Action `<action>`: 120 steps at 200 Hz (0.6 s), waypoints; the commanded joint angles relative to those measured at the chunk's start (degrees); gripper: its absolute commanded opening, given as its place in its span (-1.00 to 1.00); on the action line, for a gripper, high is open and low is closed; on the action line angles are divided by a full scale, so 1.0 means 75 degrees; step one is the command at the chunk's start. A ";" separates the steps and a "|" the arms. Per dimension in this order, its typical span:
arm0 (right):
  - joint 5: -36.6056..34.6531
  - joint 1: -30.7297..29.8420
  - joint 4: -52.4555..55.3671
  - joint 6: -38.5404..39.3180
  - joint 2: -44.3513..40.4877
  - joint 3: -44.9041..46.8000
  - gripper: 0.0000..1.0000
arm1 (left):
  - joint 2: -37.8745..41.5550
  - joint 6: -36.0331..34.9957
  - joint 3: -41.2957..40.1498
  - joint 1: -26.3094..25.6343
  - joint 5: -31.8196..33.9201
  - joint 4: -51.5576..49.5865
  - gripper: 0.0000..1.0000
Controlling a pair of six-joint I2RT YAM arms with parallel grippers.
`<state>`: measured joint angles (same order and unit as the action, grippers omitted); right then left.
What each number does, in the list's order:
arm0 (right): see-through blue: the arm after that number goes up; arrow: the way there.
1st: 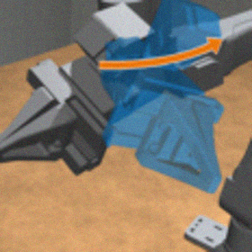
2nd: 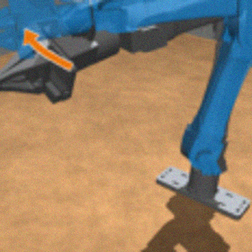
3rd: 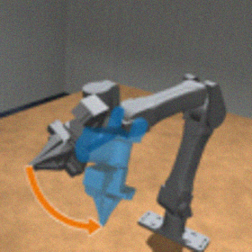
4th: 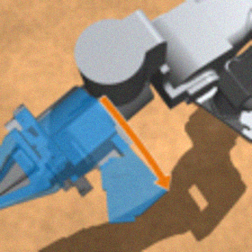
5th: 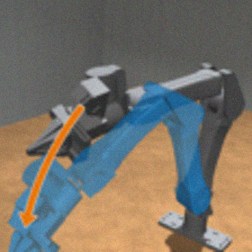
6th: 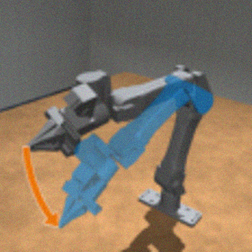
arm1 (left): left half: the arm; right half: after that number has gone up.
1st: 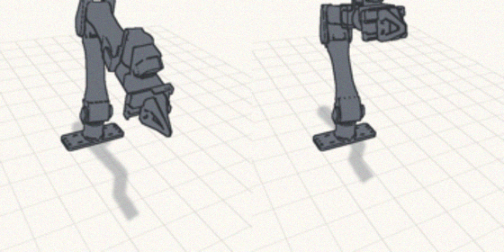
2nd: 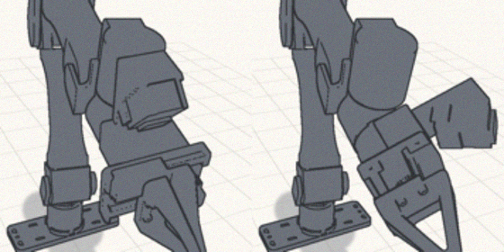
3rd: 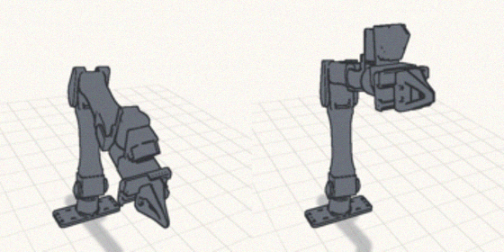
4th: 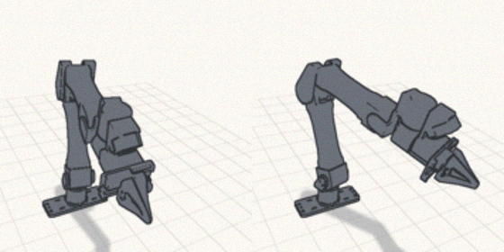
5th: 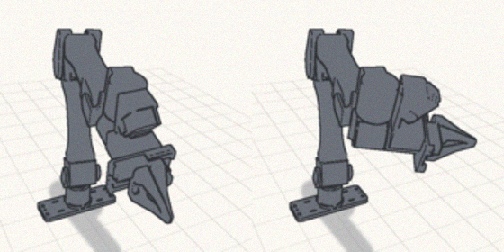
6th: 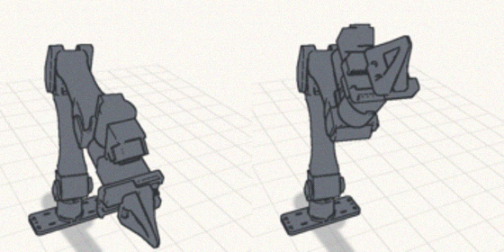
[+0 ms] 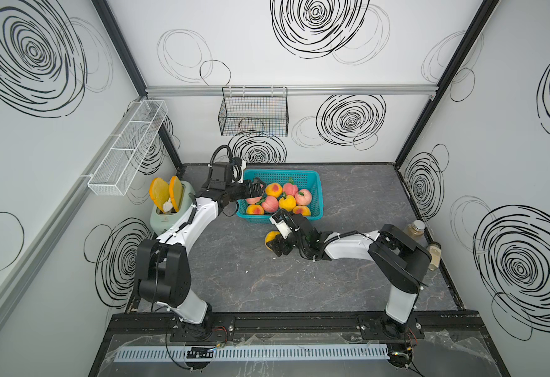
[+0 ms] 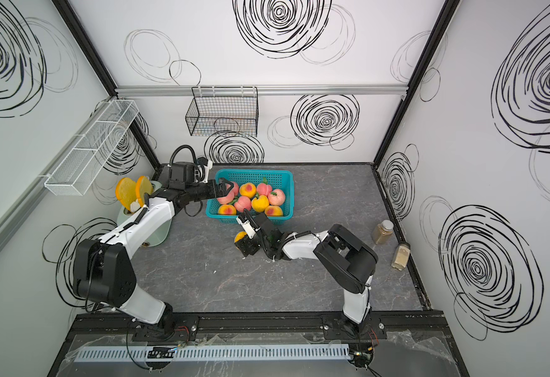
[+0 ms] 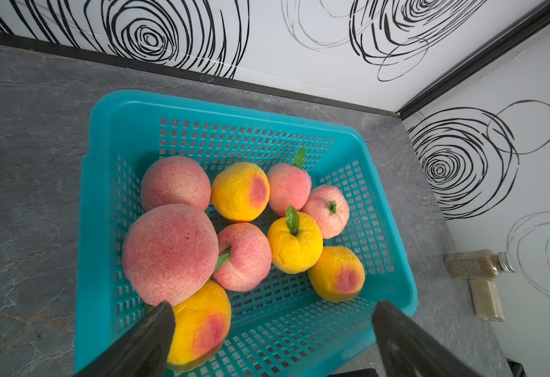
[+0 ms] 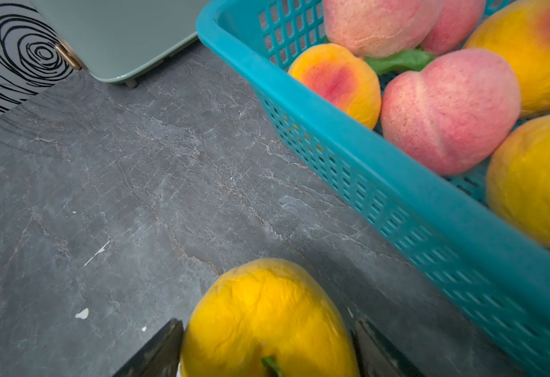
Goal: Put the peaches into the basket
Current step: Pick up the peach from the center of the board.
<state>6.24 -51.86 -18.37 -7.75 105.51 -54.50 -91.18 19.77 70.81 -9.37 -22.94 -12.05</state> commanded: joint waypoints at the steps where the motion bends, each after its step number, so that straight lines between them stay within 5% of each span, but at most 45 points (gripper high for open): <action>1: -0.0043 -0.0075 0.0101 -0.0008 0.0137 -0.0201 0.73 | 0.0063 0.0041 0.0051 -0.0016 -0.0088 0.0240 0.96; 30: -0.0077 -0.0117 0.0128 -0.0019 0.0181 -0.0238 0.76 | 0.0074 0.0036 0.0051 -0.0028 -0.0073 0.0225 0.96; 38: -0.0081 -0.0126 0.0129 -0.0015 0.0208 -0.0243 1.00 | 0.0073 0.0030 0.0051 -0.0022 -0.0070 0.0224 0.96; 120: -0.0009 -0.0150 0.0085 0.0003 0.0181 -0.0205 0.90 | 0.0078 0.0031 0.0051 -0.0018 -0.0076 0.0225 0.96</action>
<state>5.93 -52.53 -18.20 -8.14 106.56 -54.85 -91.18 19.77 70.81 -9.37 -22.94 -12.08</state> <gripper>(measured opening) 0.964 0.981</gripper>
